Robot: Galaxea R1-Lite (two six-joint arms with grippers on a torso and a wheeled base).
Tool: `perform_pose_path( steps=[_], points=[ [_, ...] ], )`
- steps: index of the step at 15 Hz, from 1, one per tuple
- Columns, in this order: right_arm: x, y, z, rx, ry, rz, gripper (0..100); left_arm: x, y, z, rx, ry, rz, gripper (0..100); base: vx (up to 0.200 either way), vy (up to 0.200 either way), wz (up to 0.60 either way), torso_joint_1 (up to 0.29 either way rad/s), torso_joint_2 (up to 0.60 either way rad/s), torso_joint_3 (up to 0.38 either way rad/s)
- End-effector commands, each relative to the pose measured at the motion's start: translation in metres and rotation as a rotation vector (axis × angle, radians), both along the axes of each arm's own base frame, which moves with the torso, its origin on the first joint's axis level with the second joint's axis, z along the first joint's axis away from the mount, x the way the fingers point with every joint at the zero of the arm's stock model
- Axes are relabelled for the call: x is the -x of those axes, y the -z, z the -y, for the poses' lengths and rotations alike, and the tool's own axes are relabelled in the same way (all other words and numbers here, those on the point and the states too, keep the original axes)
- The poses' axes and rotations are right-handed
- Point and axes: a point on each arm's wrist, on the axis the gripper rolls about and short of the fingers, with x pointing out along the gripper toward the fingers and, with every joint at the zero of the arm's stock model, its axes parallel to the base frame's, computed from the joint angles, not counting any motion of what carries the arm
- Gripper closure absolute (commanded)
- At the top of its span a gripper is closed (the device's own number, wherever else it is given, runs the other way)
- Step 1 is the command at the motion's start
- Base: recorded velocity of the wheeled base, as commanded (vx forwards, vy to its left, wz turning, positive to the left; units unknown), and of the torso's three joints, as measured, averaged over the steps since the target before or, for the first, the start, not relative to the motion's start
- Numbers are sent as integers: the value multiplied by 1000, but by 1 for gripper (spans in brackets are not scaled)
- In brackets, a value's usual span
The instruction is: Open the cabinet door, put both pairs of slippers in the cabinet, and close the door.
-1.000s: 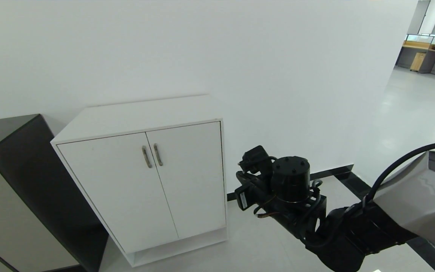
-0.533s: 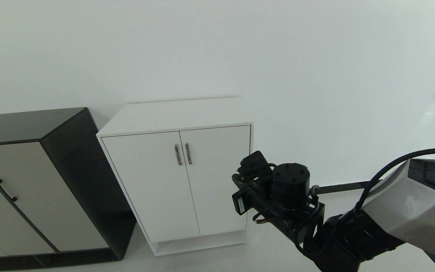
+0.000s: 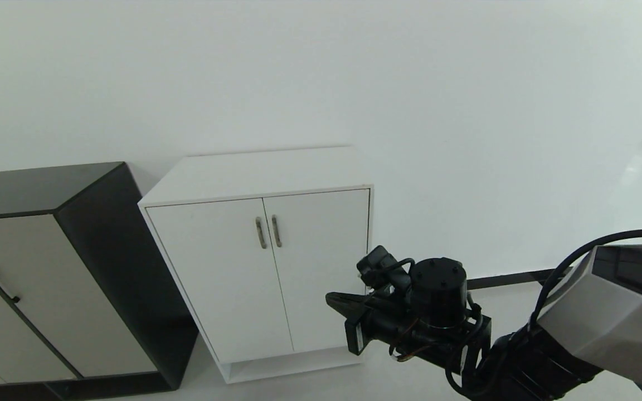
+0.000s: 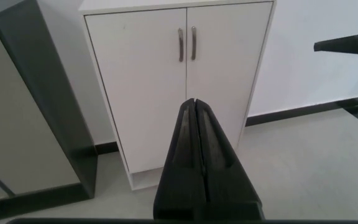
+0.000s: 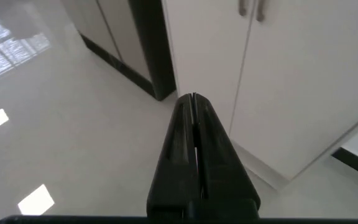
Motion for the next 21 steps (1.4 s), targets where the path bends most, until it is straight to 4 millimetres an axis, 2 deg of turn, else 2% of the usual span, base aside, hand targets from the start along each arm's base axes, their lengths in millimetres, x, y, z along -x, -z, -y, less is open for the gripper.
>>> perform_pose_path(
  steps=[1, 7, 14, 19, 21],
  points=[
    [-1, 3, 1, 7, 2, -8, 100, 0, 0, 0, 0, -1, 1, 100, 200, 0, 0, -2, -2, 2],
    [-5, 19, -5, 33, 2, -32, 100, 0, 0, 0, 0, -1, 1, 100, 200, 0, 0, 8, 0, 0],
    [-31, 30, -10, 20, 45, -21, 100, 0, 0, 0, 0, 1, 1, 100, 200, 0, 0, 2, 3, 2],
    [-46, 31, -13, -1, 66, -3, 100, 0, 0, 0, 0, 1, 1, 100, 0, 0, 0, 0, 0, 0],
    [-63, 38, -7, -4, 102, 0, 100, 0, 0, 0, 0, 1, 1, 100, 0, 0, 0, 0, 0, 0]
  ],
)
